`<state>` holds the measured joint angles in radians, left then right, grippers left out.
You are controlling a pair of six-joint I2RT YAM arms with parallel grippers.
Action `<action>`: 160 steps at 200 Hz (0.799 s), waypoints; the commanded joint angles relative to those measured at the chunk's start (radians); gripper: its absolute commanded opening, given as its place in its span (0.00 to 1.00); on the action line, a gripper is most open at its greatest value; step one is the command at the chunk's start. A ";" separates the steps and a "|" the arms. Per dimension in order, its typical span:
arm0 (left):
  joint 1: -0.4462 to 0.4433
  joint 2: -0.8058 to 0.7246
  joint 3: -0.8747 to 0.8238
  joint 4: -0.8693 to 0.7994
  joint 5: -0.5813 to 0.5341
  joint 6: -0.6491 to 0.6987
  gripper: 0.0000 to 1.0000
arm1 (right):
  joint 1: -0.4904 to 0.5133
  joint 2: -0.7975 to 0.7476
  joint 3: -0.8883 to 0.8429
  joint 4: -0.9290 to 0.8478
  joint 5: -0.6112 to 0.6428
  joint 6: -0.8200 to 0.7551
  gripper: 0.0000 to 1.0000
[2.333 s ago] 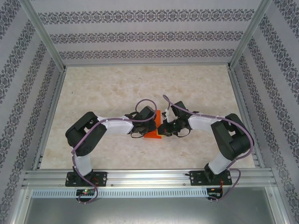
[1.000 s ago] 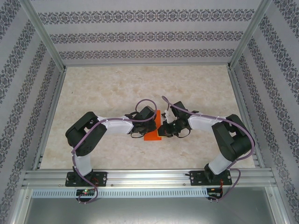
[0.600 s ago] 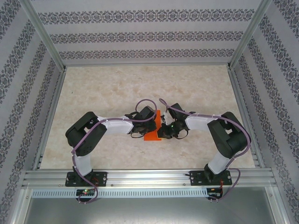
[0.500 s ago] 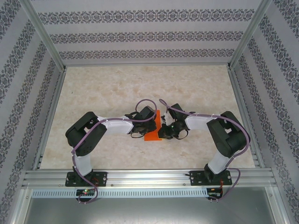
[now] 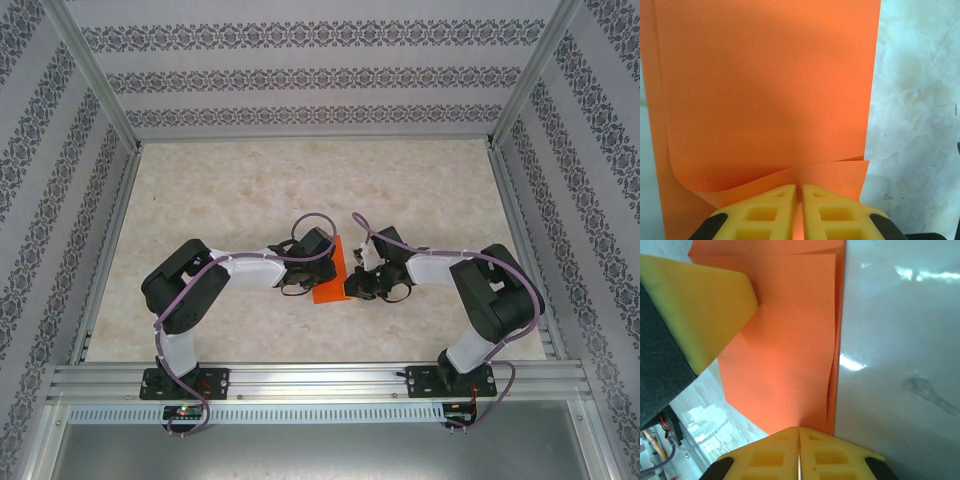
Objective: Fold a paper plane with a square sheet of paper (pick it up from the middle)
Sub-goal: Fold the triangle a second time at the center of the table.
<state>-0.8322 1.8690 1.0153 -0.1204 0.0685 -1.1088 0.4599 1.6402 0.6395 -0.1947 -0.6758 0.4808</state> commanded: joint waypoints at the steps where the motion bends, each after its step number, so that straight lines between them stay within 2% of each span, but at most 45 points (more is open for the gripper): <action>1: 0.006 0.048 -0.026 -0.035 -0.025 0.005 0.15 | -0.017 0.007 -0.077 -0.083 0.069 0.025 0.10; 72: 0.007 0.054 -0.032 -0.023 -0.021 0.004 0.14 | -0.042 -0.059 -0.107 -0.186 0.104 0.024 0.10; 130: 0.006 0.054 -0.021 -0.020 -0.006 0.017 0.15 | -0.054 -0.227 -0.031 -0.160 -0.006 0.107 0.10; 160: 0.005 0.059 -0.006 -0.023 -0.001 0.020 0.15 | -0.041 -0.213 0.034 -0.141 -0.013 0.139 0.10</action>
<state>-0.8333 1.8767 1.0145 -0.0998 0.0998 -1.1084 0.4057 1.4265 0.6151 -0.3489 -0.6754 0.5728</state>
